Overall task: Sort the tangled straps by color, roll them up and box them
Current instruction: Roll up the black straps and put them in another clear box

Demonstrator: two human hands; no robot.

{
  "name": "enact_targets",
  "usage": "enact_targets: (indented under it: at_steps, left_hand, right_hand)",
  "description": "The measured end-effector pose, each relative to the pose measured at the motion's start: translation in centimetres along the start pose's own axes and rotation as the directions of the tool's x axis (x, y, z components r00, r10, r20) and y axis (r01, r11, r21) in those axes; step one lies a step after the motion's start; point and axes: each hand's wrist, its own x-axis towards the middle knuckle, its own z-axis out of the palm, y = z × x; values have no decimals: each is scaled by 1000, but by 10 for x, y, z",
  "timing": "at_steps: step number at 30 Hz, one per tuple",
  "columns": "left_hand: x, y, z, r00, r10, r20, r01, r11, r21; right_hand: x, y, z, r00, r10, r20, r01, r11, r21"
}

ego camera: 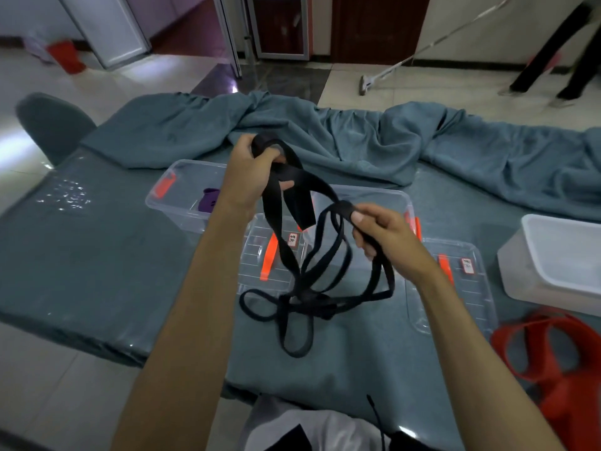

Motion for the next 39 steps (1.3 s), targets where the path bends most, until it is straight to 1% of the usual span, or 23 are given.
enact_targets:
  at_steps: [2,6,10,12,14,16,19,21,22,24,25,27,28,31,34,36,39]
  left_hand:
    - [-3,4,3,999,29,23,-30,999,15]
    - [-9,9,7,997,68,47,-71,996,50]
    - [-12,8,7,996,41,78,-52,988,142]
    - [-13,6,5,996,36,85,-51,981,185]
    - [-13,4,1,995,39,97,-58,977,205]
    - [-14,2,-1,993,44,109,-65,977,202]
    - [-14,2,-2,993,63,101,-84,974,212]
    - [-14,2,-1,993,69,97,-90,969,229]
    - [-15,1,-1,993,74,97,-96,964,248]
    - [-16,-3,0,991,79,106,-108,947,303]
    - [-18,-6,1,991,77,109,-110,933,342]
    - [-20,-12,4,993,56,100,-93,902,421]
    - [-21,-14,6,995,42,92,-79,890,449]
    - [-22,-23,10,997,10,73,-48,835,548]
    - [-25,-34,12,995,-57,84,-6,796,605]
    - [-30,-41,13,993,-81,86,11,787,617]
    - [-35,-50,11,996,-64,59,10,759,651]
  right_hand:
    - [2,-17,-7,999,-10,41,7,997,81]
    - [3,-36,-13,989,-30,147,5,986,168]
    - [-2,-41,-12,974,-17,226,-28,980,195]
    - [-4,-46,-13,969,-74,234,-2,951,308]
    - [-4,-56,-19,960,-171,219,60,898,437]
    - [-1,-67,-27,949,-241,202,116,866,487]
    - [1,-75,-36,941,-277,196,175,891,418]
    - [-1,-71,-37,942,-259,212,177,923,341]
    - [-2,-67,-36,954,-218,207,151,943,298]
    - [-6,-57,-33,984,-81,157,49,980,195]
    - [-8,-50,-33,990,-14,142,-5,991,134]
    - [-12,-36,-33,983,71,168,-78,996,36]
    - [-14,-33,-32,981,80,175,-82,997,4]
    - [-16,-34,-28,988,30,151,-25,999,-35]
    - [-14,-39,-23,992,-49,116,47,999,18]
    - [-13,-43,-19,992,-91,84,79,987,138]
    - [-14,-46,-15,974,-212,84,171,922,348]
